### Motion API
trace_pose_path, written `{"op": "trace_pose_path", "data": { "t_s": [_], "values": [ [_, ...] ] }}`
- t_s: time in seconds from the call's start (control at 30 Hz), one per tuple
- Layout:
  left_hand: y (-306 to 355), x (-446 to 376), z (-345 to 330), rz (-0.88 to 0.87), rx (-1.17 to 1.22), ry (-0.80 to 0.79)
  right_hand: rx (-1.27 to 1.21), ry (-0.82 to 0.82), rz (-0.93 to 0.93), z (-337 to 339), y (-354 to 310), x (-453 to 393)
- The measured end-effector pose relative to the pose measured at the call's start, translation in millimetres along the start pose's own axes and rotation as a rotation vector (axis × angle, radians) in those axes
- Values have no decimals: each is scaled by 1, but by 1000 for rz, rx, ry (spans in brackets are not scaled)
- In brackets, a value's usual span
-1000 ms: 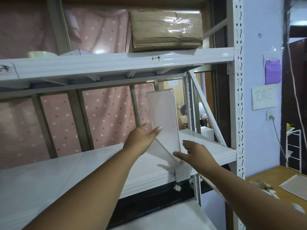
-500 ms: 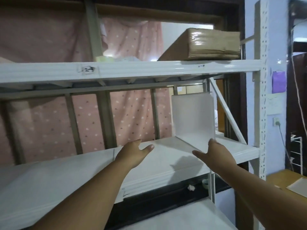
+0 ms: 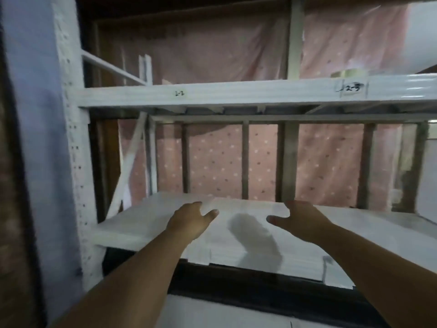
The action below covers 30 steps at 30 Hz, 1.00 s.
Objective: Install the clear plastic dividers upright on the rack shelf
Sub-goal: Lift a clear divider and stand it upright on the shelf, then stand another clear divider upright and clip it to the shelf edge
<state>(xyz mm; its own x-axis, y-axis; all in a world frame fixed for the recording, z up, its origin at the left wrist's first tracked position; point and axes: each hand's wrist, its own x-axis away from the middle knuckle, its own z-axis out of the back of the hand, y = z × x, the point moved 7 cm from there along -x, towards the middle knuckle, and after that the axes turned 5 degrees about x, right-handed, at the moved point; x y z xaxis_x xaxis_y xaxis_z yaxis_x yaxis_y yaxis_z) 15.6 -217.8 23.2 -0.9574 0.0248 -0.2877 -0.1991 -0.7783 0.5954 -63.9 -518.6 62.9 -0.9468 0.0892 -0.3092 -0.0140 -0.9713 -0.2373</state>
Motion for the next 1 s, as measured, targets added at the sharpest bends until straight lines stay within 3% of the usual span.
{"op": "trace_pose_path", "data": {
  "t_s": [0.1, 0.2, 0.3, 0.4, 0.6, 0.7, 0.8, 0.87, 1.0],
  "values": [
    [-94, 4, 35, 129, -108, 43, -30, -105, 153, -43, -82, -21],
    [-156, 7, 39, 151, -226, -2, -69, -160, 295, -80, -151, -31],
    [-176, 18, 32, 88, -317, -14, -81, -208, 420, -109, -208, -29],
    [-176, 35, 37, 29, -276, 131, -109, -246, 553, -129, -255, -15],
    [-181, 77, 77, 173, 132, 408, -3, -214, 656, -155, -299, 4],
    [-202, 99, 94, 466, 321, 628, 34, -211, 653, -155, -305, 5],
    [-224, 107, 79, 771, 1025, 657, 6, -224, 685, -151, -310, 6],
    [-220, 95, 74, 740, 1285, 570, -8, -225, 712, -146, -311, 8],
    [-206, 70, 91, 543, 1445, 557, -78, -110, 749, -123, -312, 8]
  ]
}}
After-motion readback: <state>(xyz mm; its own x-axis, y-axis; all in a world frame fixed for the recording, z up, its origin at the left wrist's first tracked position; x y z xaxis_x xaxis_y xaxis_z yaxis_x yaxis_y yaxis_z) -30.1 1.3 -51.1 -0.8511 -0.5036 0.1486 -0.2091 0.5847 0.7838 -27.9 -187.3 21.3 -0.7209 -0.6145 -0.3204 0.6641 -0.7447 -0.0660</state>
